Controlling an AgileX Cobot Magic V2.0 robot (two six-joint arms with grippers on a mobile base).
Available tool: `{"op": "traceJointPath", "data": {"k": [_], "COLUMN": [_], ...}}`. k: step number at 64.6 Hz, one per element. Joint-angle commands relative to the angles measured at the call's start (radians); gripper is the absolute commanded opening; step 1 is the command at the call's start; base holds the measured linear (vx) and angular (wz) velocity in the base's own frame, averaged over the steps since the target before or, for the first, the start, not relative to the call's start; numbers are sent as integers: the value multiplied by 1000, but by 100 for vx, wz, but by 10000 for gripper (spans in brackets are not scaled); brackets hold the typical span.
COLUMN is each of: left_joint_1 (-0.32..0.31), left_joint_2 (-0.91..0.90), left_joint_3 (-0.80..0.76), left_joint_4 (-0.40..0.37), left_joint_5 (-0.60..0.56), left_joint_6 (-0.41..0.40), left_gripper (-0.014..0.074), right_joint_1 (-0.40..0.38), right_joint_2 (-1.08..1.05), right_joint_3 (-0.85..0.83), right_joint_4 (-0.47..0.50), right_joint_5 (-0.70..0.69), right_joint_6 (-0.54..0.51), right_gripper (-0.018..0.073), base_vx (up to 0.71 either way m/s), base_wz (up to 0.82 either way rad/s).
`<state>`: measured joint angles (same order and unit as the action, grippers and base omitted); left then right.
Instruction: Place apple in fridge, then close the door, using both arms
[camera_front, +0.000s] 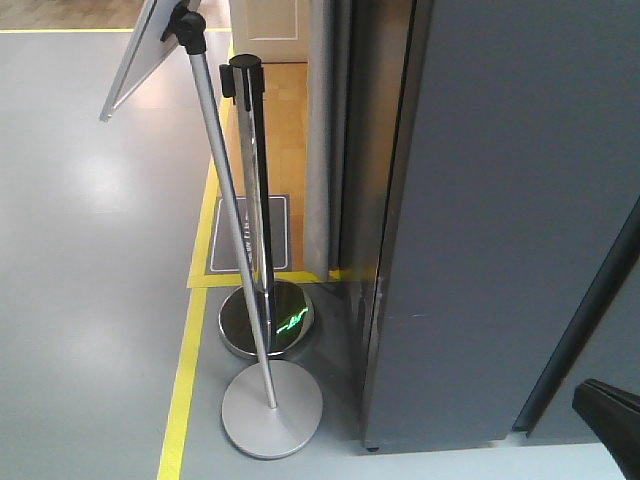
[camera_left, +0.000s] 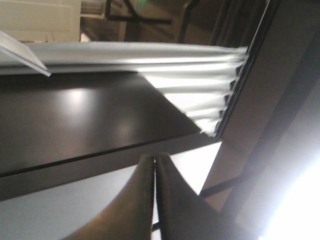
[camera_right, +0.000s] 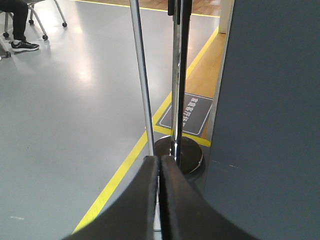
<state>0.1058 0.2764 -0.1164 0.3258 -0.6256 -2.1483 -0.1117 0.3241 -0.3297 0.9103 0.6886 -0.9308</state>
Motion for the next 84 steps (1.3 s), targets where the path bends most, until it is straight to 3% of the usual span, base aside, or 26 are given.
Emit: {"op": "traceJointPath", "data": {"k": [1,4,8,11,14,18,23,32,36,44,51,55,64,84], "left_joint_1": [-1,-6,-15,-18,-18,-24,-36,-37,-49,-69,-70,-70,-70,-70], "left_joint_2": [9,9,9,9,9,9,9,1,-20,-87,-175,-223,-303,-304], "left_joint_3": [-27,-27,-27,-27,-27,-27,-27,-21,4,97,168,169,170,169], "left_joint_4": [-12,15,17,15,7,-1,-75,-184,-200,-202,-202,-201,-199,-201], "left_joint_5": [-24,18,100,162,254,350,494,674,697,658,645,698,771,776], "left_joint_6": [52,153,361,534,776,1000,1277,1656,1772,1904,1908,1912,1989,2005], "left_gripper": [-6,-6,-6,-6,-6,-6,-6,-6,-6,-6,-6,-6,-6,-6], "right_joint_1": [-4,-4,-4,-4,-4,-4,-4,-4,-4,-4,-4,-4,-4,-4], "right_joint_2": [10,10,10,10,10,10,10,10,10,10,10,10,10,10], "right_joint_3": [-27,-27,-27,-27,-27,-27,-27,-27,-27,-27,-27,-27,-27,-27], "right_joint_4": [37,37,37,37,37,37,37,37,37,37,37,37,37,37], "right_joint_5": [-35,-34,-35,-35,-34,-34,-35,-35,-36,-36,-36,-36,-35,-34], "right_joint_6": [-3,-3,-3,-3,-3,-3,-3,-3,-3,-3,-3,-3,-3,-3], "right_gripper": [-2,-2,-2,-2,-2,-2,-2,-2,-2,-2,-2,-2,-2,-2], "base_vx": [0,0,0,0,0,0,0,0,0,0,0,0,0,0], "base_wz": [0,0,0,0,0,0,0,0,0,0,0,0,0,0]}}
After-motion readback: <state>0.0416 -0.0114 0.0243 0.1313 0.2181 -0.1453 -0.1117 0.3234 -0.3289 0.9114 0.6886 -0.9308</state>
